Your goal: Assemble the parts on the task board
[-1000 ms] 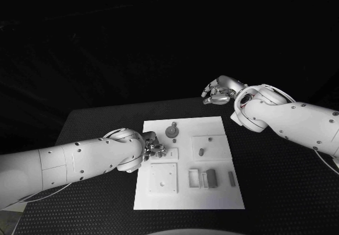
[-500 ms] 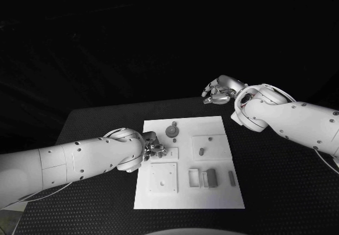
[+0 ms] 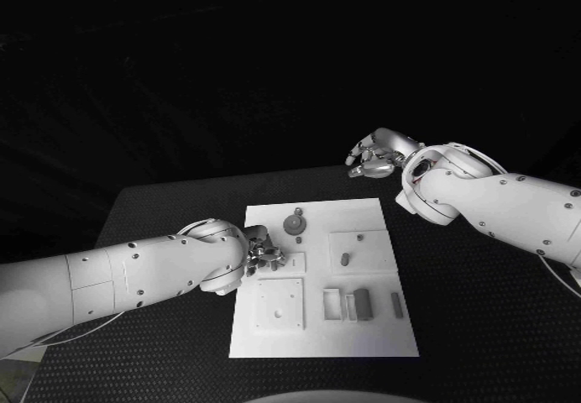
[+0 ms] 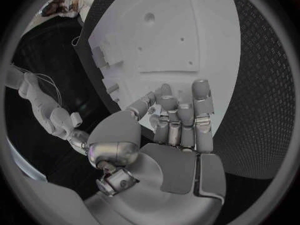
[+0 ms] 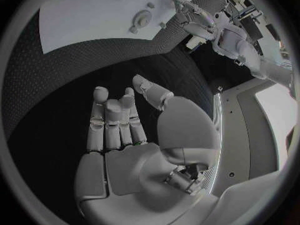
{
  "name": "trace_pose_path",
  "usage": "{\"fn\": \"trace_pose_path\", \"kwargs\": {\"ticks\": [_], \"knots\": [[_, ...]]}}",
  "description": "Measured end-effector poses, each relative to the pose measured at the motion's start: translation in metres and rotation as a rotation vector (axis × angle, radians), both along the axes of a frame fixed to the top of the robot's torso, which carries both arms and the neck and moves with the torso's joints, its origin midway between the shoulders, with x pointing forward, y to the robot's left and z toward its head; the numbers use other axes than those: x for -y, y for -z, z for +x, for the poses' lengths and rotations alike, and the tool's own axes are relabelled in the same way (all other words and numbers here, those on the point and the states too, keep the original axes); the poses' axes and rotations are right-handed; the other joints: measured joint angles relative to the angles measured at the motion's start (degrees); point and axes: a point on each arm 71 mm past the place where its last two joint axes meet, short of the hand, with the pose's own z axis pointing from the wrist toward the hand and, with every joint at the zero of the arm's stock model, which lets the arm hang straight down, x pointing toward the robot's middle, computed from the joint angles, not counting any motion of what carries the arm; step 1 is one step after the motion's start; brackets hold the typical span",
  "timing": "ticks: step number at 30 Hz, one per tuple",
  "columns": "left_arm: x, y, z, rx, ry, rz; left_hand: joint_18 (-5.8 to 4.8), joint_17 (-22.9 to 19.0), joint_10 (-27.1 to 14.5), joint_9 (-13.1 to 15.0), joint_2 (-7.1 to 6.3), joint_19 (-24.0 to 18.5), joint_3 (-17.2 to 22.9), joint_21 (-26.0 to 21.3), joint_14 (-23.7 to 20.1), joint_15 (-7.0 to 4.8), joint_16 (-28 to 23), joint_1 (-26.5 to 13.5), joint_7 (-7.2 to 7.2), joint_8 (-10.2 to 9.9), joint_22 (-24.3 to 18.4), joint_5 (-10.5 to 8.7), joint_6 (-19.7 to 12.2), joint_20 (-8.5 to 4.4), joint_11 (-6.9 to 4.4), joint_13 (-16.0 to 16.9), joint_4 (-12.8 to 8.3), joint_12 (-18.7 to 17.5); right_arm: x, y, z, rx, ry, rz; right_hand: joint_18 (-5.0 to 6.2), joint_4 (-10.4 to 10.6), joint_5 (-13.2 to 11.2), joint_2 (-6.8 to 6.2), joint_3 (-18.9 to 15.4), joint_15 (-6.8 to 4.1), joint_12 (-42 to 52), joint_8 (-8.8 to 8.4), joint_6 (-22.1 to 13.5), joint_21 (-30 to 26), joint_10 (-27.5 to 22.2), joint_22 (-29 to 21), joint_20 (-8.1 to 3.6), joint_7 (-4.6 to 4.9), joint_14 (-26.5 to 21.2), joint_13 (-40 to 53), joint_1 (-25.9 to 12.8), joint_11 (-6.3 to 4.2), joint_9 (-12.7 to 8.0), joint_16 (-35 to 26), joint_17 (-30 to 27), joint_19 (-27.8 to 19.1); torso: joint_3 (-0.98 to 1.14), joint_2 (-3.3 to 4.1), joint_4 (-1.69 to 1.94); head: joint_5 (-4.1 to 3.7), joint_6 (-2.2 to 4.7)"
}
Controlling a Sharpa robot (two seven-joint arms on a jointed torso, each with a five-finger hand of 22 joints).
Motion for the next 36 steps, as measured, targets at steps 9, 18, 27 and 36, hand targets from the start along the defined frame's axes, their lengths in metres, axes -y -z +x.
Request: {"fn": "trace_pose_path", "kwargs": {"ticks": [9, 18, 27, 36], "knots": [[-0.0001, 0.0001, 0.0001, -0.003, 0.002, 0.000, 0.00, 0.00, 0.00, 0.02, -0.21, 0.01, 0.00, 0.22, 0.00, 0.00, 0.03, 0.21, 0.00, -0.13, -0.01, 0.23, 0.00, 0.01, 0.00, -0.01, 0.00, 0.00, -0.0002, 0.0000, 0.0000, 0.000, -0.001, 0.000, 0.01, 0.00, 0.00, 0.00, 0.00, 0.01, 0.00, 0.00, 0.00, 0.00, 0.00, 0.00, 0.00, 0.00, 0.00, 0.00, 0.00, 0.00, 0.00, 0.23, -0.05, 0.00, 0.00, 0.00, 0.01, 0.00, 0.03], [0.0006, 0.0005, 0.0007, -0.007, 0.005, 0.003, 0.00, 0.05, 0.00, 0.01, -0.21, 0.10, -0.01, 0.22, 0.00, 0.00, 0.03, 0.21, 0.03, -0.33, -0.01, 0.23, 0.03, 0.09, 0.01, -0.01, -0.01, 0.00, -0.0001, 0.0000, -0.0001, -0.001, -0.001, 0.000, 0.00, 0.00, 0.00, 0.00, 0.00, 0.17, 0.00, 0.00, 0.01, 0.00, 0.00, 0.00, 0.00, -0.01, -0.13, 0.00, 0.00, 0.00, -0.05, 0.23, -0.07, 0.00, 0.01, 0.00, 0.01, 0.04, 0.10], [0.0023, 0.0004, 0.0023, -0.014, 0.010, 0.010, 0.00, 0.31, 0.59, 0.27, -0.21, 0.38, -0.09, 0.46, 0.45, -0.24, 0.03, 0.21, -0.05, 0.12, -0.02, 2.12, 1.23, -0.24, -0.50, -0.02, -0.09, -0.72, -0.0001, 0.0000, -0.0004, -0.001, -0.002, 0.000, 0.00, 0.00, 0.00, 0.00, 0.00, 0.25, 0.00, 0.00, 0.02, 0.00, 0.00, 0.00, 0.00, -0.02, -0.05, 0.00, 0.00, 0.00, -0.04, 0.23, -0.10, 0.00, 0.04, -0.01, 0.01, 0.13, -0.03], [0.0046, 0.0011, 0.0039, -0.016, 0.011, 0.015, -0.01, 0.47, 1.11, 0.61, -0.22, 0.69, 0.01, 0.68, 0.78, -0.31, 0.02, 0.21, 0.01, 0.45, -0.02, 2.12, 1.86, -0.57, -0.59, 0.05, 0.01, -0.94, -0.0003, 0.0000, -0.0005, -0.002, -0.003, -0.001, 0.00, 0.00, 0.00, 0.00, 0.00, 0.27, 0.00, 0.00, 0.09, 0.00, 0.00, 0.00, 0.00, -0.09, -0.03, 0.00, 0.00, 0.00, -0.04, 0.22, -0.16, 0.00, 0.04, -0.02, 0.00, 0.21, -0.10]]}}
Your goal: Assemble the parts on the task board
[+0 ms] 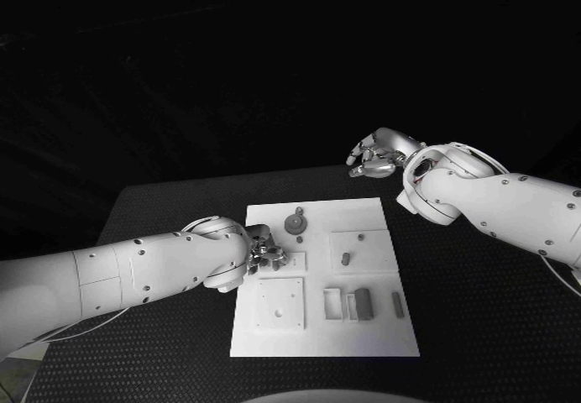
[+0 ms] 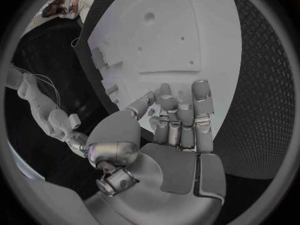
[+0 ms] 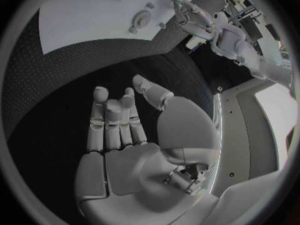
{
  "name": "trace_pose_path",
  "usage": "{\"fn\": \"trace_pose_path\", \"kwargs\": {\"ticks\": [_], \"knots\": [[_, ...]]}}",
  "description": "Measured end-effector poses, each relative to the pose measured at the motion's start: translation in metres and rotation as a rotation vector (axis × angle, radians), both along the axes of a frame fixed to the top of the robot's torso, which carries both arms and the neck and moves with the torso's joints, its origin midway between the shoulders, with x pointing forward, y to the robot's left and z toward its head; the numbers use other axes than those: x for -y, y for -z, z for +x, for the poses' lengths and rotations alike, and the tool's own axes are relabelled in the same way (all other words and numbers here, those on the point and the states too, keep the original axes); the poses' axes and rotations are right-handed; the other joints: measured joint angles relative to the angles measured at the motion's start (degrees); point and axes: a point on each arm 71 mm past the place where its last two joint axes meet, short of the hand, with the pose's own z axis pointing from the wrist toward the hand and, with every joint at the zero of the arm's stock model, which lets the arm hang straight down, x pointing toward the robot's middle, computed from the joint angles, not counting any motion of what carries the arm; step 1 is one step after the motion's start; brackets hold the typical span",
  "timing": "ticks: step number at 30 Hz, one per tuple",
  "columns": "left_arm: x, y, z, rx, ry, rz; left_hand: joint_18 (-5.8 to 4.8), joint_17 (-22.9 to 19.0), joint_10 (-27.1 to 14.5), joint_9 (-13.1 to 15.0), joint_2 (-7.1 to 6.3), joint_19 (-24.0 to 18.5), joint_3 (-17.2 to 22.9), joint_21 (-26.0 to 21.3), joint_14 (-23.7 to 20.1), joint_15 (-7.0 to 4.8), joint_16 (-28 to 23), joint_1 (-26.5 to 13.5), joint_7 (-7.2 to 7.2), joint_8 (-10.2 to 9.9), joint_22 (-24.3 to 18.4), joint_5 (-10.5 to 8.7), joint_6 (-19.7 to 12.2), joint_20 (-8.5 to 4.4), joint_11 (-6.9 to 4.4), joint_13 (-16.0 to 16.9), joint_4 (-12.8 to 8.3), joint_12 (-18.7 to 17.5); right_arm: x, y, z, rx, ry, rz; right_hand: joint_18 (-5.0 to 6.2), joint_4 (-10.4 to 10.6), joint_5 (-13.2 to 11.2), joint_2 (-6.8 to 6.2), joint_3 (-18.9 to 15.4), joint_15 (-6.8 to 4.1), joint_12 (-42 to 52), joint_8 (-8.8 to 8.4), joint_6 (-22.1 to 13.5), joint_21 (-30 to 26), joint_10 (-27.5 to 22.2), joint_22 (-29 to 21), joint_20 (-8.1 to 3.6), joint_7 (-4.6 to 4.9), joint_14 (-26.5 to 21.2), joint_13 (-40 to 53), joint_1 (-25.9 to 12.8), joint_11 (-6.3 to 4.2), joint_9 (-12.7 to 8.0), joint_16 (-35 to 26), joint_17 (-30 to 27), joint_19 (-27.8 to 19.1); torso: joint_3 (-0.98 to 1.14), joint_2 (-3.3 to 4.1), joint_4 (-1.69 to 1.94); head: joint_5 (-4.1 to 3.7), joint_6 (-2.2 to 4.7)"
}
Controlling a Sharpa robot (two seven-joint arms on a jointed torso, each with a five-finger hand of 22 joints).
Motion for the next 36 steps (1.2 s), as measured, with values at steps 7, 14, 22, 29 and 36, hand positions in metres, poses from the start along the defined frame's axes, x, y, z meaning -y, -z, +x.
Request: {"fn": "trace_pose_path", "kwargs": {"ticks": [7, 14, 22, 29, 36], "knots": [[0.0020, 0.0005, 0.0008, -0.001, 0.000, 0.004, -0.01, 0.12, 0.39, 0.02, 0.00, 0.22, 0.00, 0.00, 0.41, -0.25, -0.16, 0.00, -0.05, 0.01, 0.01, 0.00, 0.47, -0.20, -0.01, 0.05, 0.00, 0.00, 0.0000, 0.0000, -0.0001, -0.001, -0.001, 0.000, 0.01, 0.00, 0.00, 0.00, 0.00, -0.13, 0.00, 0.00, 0.00, 0.00, 0.00, 0.00, 0.00, 0.00, -0.13, 0.00, 0.00, 0.00, 0.00, 0.00, 0.00, 0.00, -0.01, 0.01, -0.01, -0.07, -0.03], [0.0026, 0.0006, 0.0009, -0.001, 0.000, 0.006, -0.02, 0.40, 0.79, 0.25, -0.31, 0.30, -0.82, 0.22, 0.83, -0.27, -0.42, -0.27, 0.08, 0.28, 0.04, 0.00, 0.94, -0.27, -0.20, 0.25, 0.87, -0.64, -0.0001, 0.0001, 0.0001, -0.001, -0.001, -0.001, 0.00, 0.00, 0.00, 0.00, 0.00, -0.15, 0.00, 0.00, 0.01, 0.00, 0.00, 0.00, 0.00, 0.00, -0.15, 0.00, 0.00, 0.00, 0.01, 0.00, -0.05, 0.00, -0.03, 0.02, 0.01, -0.13, -0.04], [0.0017, 0.0027, 0.0000, -0.006, -0.001, 0.009, 0.01, 0.75, 1.47, 0.56, -5.09, 2.76, -4.81, 0.22, 4.31, -4.61, -0.83, -5.06, -1.67, 0.16, 0.03, -5.23, 3.27, -3.18, -1.54, 0.61, 4.48, -1.24, 0.0001, 0.0002, 0.0002, -0.002, 0.000, -0.001, 0.00, 0.00, 0.00, 0.00, 0.00, -0.15, 0.00, 0.00, 0.01, 0.00, 0.00, 0.00, 0.00, -0.01, -0.15, 0.00, 0.00, 0.00, -0.05, 0.00, -0.11, 0.00, -0.04, 0.03, 0.03, -0.21, -0.01], [0.0020, 0.0033, -0.0006, -0.011, 0.000, 0.005, 0.13, 0.99, 1.27, 0.55, -10.84, 2.42, -6.59, -0.07, 4.34, -4.82, -1.09, -9.22, -1.71, -0.14, 0.03, -8.66, 3.24, -3.05, -1.74, 0.84, 7.59, -1.56, 0.0003, 0.0002, 0.0003, -0.002, 0.000, -0.001, 0.00, 0.00, 0.00, 0.00, 0.00, -0.15, 0.00, 0.00, 0.01, 0.00, 0.00, 0.00, 0.00, -0.01, -0.15, 0.00, 0.00, 0.00, -0.05, 0.00, -0.11, 0.00, -0.04, 0.04, 0.03, -0.28, 0.00], [0.0004, 0.0035, -0.0003, -0.013, -0.004, 0.003, 0.14, 1.12, 1.23, 0.78, -12.14, 2.42, -7.55, -0.28, 4.34, -4.82, -1.09, -10.08, -1.76, -0.17, 0.02, -8.66, 2.95, -3.05, -1.76, 1.02, 8.16, -1.56, 0.0007, 0.0003, 0.0004, -0.002, 0.001, -0.001, 0.00, 0.00, 0.00, 0.00, 0.00, -0.16, 0.00, 0.00, -0.16, 0.00, 0.00, 0.00, 0.00, 0.16, -0.15, 0.00, 0.00, 0.00, -0.10, 0.00, -0.16, 0.00, -0.06, 0.04, 0.03, -0.32, 0.00]]}}
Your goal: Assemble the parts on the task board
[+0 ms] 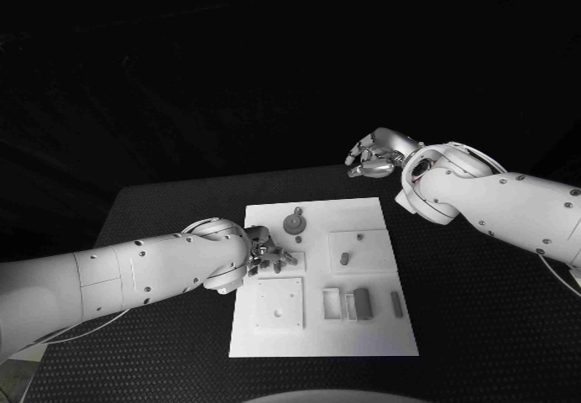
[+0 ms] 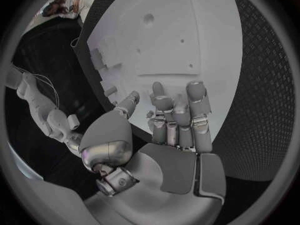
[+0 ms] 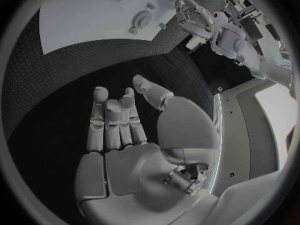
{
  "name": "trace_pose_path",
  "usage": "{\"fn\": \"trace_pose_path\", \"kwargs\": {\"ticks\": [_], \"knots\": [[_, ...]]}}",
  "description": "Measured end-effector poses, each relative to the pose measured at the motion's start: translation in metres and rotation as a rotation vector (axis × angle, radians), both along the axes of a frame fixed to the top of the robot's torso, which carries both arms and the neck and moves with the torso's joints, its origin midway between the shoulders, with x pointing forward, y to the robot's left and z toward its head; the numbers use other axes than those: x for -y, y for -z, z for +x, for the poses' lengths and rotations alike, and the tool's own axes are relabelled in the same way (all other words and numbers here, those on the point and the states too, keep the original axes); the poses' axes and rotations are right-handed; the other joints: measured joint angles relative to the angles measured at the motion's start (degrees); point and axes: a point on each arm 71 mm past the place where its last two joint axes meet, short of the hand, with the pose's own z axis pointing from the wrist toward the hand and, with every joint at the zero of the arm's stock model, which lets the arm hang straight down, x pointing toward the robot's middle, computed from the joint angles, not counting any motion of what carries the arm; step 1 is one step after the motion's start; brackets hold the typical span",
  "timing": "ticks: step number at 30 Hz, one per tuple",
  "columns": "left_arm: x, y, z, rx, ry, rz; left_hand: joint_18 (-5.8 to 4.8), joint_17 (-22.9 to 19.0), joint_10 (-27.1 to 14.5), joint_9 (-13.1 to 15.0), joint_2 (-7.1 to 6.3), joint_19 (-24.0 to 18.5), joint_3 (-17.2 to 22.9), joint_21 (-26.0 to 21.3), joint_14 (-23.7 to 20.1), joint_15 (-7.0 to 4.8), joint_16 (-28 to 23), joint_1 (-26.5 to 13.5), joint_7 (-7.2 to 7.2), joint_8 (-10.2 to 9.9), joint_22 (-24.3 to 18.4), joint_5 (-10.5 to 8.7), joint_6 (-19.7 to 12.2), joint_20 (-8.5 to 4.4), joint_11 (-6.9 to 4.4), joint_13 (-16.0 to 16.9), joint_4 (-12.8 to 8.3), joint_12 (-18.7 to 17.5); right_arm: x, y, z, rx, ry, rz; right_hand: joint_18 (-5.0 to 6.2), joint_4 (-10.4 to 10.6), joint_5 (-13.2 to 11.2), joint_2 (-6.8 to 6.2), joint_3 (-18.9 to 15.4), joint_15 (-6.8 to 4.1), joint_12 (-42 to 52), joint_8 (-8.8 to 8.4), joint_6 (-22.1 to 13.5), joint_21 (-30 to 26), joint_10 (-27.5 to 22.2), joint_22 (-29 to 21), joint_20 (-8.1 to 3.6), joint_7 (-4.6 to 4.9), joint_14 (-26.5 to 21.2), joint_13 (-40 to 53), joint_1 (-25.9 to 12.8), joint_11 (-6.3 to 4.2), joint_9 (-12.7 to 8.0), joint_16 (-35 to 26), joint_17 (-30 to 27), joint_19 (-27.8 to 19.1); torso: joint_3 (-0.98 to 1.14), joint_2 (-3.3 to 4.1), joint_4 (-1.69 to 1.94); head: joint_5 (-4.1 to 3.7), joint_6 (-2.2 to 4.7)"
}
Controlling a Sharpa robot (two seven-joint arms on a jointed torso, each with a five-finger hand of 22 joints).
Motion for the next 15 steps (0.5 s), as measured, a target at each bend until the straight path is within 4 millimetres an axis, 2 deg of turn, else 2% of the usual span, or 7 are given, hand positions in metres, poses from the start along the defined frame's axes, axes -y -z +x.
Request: {"fn": "trace_pose_path", "kwargs": {"ticks": [15], "knots": [[-0.012, -0.001, 0.002, 0.000, -0.023, -0.003, 0.00, 0.11, 0.00, 0.13, -0.22, 0.02, -0.80, 0.00, -0.14, -0.13, 0.00, -0.22, -0.10, 0.00, -0.01, 0.00, -0.09, 0.02, 0.00, 0.12, -0.14, -0.22, 0.001, 0.000, 0.000, 0.000, 0.003, -0.001, 0.00, 0.00, 0.00, 0.00, 0.00, 0.00, 0.00, 0.00, -0.02, 0.00, 0.00, 0.00, 0.00, 0.02, 0.00, 0.00, 0.00, 0.00, -0.02, 0.22, -0.06, 0.00, -0.01, 0.00, -0.02, -0.18, 0.05]]}}
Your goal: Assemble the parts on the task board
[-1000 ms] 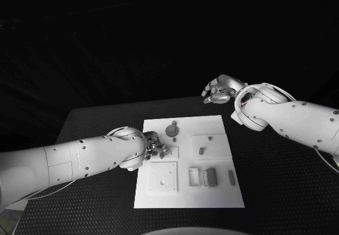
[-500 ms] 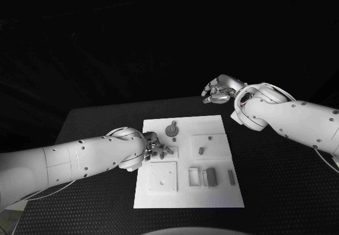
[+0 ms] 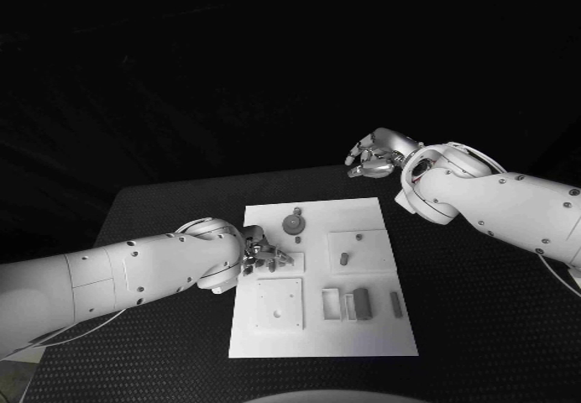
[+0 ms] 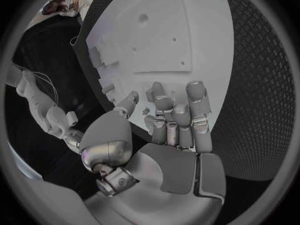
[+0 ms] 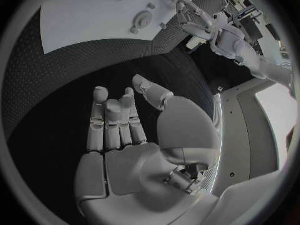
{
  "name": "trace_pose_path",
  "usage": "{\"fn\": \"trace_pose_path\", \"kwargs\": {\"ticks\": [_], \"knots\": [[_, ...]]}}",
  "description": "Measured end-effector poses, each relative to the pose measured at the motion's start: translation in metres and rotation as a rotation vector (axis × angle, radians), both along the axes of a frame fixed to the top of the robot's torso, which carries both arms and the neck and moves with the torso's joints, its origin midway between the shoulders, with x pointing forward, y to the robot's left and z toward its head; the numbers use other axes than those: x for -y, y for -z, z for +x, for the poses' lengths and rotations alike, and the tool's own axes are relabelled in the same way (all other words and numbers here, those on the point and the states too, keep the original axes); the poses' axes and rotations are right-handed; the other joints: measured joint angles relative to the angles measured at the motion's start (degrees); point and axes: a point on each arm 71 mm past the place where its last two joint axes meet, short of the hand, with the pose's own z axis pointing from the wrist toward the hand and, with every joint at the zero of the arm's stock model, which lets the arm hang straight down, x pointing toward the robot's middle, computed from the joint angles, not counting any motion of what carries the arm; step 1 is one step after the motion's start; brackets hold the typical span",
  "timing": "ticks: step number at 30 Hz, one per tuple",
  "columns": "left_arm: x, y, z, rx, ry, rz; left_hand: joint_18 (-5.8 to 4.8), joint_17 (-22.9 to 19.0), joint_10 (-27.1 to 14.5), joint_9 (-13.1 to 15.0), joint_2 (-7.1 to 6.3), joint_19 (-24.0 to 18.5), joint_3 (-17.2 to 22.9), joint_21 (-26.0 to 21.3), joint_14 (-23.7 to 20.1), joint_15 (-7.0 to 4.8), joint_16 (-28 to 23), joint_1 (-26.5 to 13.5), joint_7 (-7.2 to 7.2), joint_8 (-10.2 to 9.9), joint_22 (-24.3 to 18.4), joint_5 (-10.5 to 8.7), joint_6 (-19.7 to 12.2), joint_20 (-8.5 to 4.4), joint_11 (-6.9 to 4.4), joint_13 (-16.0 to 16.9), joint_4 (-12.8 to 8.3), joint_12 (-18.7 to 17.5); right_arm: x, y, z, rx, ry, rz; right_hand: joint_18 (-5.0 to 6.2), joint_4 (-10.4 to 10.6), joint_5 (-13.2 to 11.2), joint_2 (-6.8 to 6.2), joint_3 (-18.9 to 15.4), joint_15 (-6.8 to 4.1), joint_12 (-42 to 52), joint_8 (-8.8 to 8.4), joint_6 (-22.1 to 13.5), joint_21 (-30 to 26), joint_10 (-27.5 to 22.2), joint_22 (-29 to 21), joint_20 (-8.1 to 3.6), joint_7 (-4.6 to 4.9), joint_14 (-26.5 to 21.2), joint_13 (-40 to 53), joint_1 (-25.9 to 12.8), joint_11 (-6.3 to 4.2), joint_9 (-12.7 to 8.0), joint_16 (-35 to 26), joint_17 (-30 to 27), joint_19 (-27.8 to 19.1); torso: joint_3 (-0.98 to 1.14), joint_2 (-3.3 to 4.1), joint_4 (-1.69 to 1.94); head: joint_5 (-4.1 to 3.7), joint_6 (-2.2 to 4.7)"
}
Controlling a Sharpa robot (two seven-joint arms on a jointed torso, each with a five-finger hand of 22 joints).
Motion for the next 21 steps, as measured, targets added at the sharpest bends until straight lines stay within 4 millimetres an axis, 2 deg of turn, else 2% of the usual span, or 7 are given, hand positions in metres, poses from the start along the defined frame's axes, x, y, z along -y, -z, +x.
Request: {"fn": "trace_pose_path", "kwargs": {"ticks": [5, 10, 16, 19, 21], "knots": [[-0.004, -0.001, 0.000, -0.002, -0.008, -0.006, 0.00, 0.00, 0.00, 0.06, 0.00, 0.00, 0.00, 0.00, -0.01, 0.00, 0.00, 0.00, -0.01, 0.00, 0.00, 0.00, -0.01, 0.00, 0.00, 0.00, 0.00, 0.00, 0.001, 0.000, 0.000, 0.000, 0.002, 0.000, 0.00, 0.00, 0.00, 0.00, 0.00, 0.00, 0.00, 0.00, 0.00, 0.00, 0.00, 0.00, 0.00, 0.00, 0.00, 0.00, 0.00, 0.00, -0.03, 0.00, 0.00, 0.00, 0.00, -0.01, 0.02, -0.01, 0.01], [-0.006, -0.013, 0.005, 0.005, -0.024, -0.044, 0.02, -0.01, -0.01, 0.15, 0.00, -0.21, 0.00, -0.35, -0.01, 0.01, -0.20, 0.00, 0.08, 0.00, -0.01, 0.00, -0.13, 0.21, 0.02, 0.05, 0.00, -0.33, 0.001, 0.000, 0.001, 0.000, 0.004, -0.001, 0.00, 0.00, 0.00, 0.00, 0.00, 0.00, 0.00, 0.00, 0.00, 0.00, 0.00, 0.00, 0.00, 0.00, 0.00, 0.00, 0.00, 0.00, -0.03, 0.00, -0.07, 0.00, 0.00, -0.02, 0.03, -0.01, 0.14], [-0.027, -0.032, 0.024, 0.020, -0.084, -0.072, 0.03, 0.04, -0.33, 0.16, 0.01, -0.82, -0.20, -0.60, -0.50, 0.12, -0.40, 0.00, 0.41, -0.50, -0.01, 0.00, -0.64, 0.21, 0.31, 0.05, -0.20, -0.67, 0.004, 0.001, 0.002, 0.000, 0.011, -0.003, 0.00, 0.00, 0.00, 0.00, 0.00, 0.00, 0.00, 0.00, 0.01, 0.00, 0.00, 0.00, 0.00, -0.01, 0.00, 0.00, 0.00, 0.00, -0.03, 0.00, -0.07, 0.00, 0.02, -0.04, 0.02, 0.09, 0.55], [-0.044, -0.045, 0.040, 0.026, -0.120, -0.060, 0.02, 0.05, -0.66, 0.01, 0.72, -0.94, -0.57, -0.77, -0.56, 0.14, -0.70, 0.72, 0.42, -1.01, -0.01, 0.00, -1.27, 0.32, 0.61, 0.04, -0.57, -0.97, 0.007, 0.001, 0.003, -0.001, 0.019, -0.003, 0.00, 0.00, 0.00, 0.00, 0.00, 0.00, 0.00, 0.00, 0.04, 0.00, -0.20, 0.00, 0.00, -0.05, 0.00, 0.00, 0.00, 0.20, -0.03, 0.00, -0.07, 0.00, 0.03, -0.05, 0.02, 0.16, 0.83], [-0.054, -0.054, 0.051, 0.020, -0.137, -0.052, 0.03, -0.41, -2.35, -0.42, 2.20, -2.81, -1.02, -2.21, -2.24, 0.58, -2.34, 1.49, 1.10, -2.34, -0.05, 0.00, -3.31, 0.55, 1.45, -0.43, -1.07, -2.57, 0.009, 0.001, 0.004, -0.003, 0.023, -0.001, 0.00, 0.00, 0.00, 0.00, 0.00, -0.01, 0.00, 0.00, -0.03, 0.00, -0.20, 0.00, 0.00, 0.03, -0.01, 0.00, 0.00, 0.20, -0.10, 0.00, -0.15, 0.00, 0.03, -0.06, 0.02, 0.17, 1.08]]}}
